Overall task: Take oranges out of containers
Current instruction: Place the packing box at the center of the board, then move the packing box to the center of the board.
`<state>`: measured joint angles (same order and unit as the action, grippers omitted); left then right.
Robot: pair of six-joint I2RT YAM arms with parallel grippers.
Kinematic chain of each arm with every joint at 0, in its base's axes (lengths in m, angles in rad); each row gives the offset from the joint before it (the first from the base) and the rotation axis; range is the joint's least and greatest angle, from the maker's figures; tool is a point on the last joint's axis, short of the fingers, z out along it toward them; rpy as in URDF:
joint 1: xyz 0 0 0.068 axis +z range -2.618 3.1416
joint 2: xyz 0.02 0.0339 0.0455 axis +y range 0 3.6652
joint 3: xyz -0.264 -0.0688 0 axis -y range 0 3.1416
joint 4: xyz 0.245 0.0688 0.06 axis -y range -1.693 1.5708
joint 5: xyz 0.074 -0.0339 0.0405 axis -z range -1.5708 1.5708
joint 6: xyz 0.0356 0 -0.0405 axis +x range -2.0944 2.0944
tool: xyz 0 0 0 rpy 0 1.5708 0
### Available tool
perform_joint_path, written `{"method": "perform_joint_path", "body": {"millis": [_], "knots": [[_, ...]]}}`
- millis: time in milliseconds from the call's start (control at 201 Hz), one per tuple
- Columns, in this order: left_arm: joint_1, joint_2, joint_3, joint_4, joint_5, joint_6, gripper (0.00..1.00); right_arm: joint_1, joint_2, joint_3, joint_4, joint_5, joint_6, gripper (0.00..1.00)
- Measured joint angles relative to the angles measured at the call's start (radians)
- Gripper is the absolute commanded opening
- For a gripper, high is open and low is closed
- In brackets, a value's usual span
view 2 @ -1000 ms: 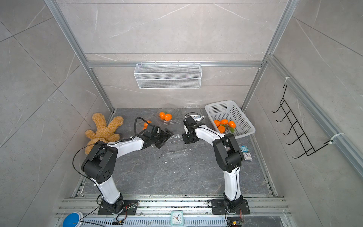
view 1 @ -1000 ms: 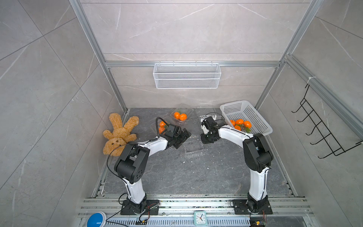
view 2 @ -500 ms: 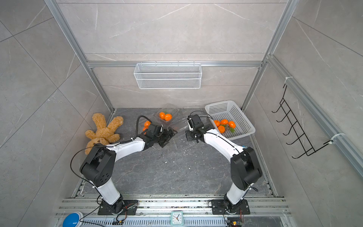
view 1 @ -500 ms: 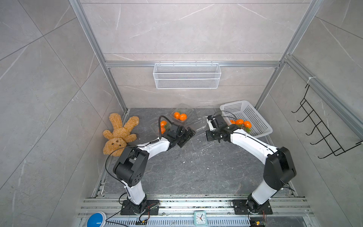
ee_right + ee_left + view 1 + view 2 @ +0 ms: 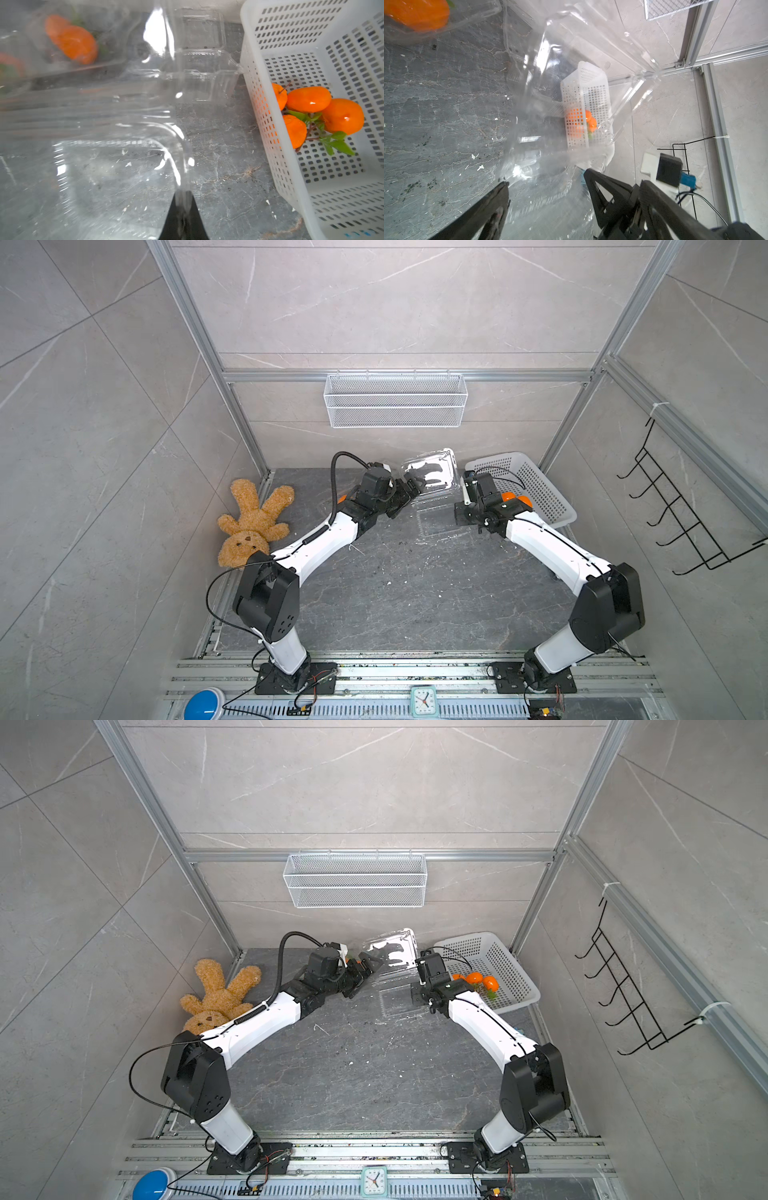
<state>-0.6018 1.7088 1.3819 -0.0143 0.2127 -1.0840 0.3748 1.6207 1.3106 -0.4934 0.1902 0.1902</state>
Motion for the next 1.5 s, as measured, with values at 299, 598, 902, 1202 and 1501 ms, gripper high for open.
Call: {"method": "perform_joint_path", "body": {"millis": [299,598,902,1202,1501], "knots": [[0.018,0.031,-0.034,-0.014,0.013,0.002,0.99,-0.131,0.174,-0.05,0.046,-0.028,0.0,0.17],[0.205,-0.06,-0.138,-0.151,0.032,0.068,1.0,-0.129,0.187,-0.01,0.034,-0.04,0.024,0.7],[0.514,-0.14,-0.14,-0.277,-0.001,0.146,1.0,0.053,0.166,0.285,0.041,-0.16,0.068,1.0],[0.678,0.064,-0.083,-0.278,0.006,0.159,1.0,0.254,0.756,0.903,0.034,-0.383,0.125,1.0],[0.679,0.214,0.0,-0.247,0.066,0.18,0.99,0.285,1.293,1.699,-0.236,-0.435,0.18,1.0]]}}
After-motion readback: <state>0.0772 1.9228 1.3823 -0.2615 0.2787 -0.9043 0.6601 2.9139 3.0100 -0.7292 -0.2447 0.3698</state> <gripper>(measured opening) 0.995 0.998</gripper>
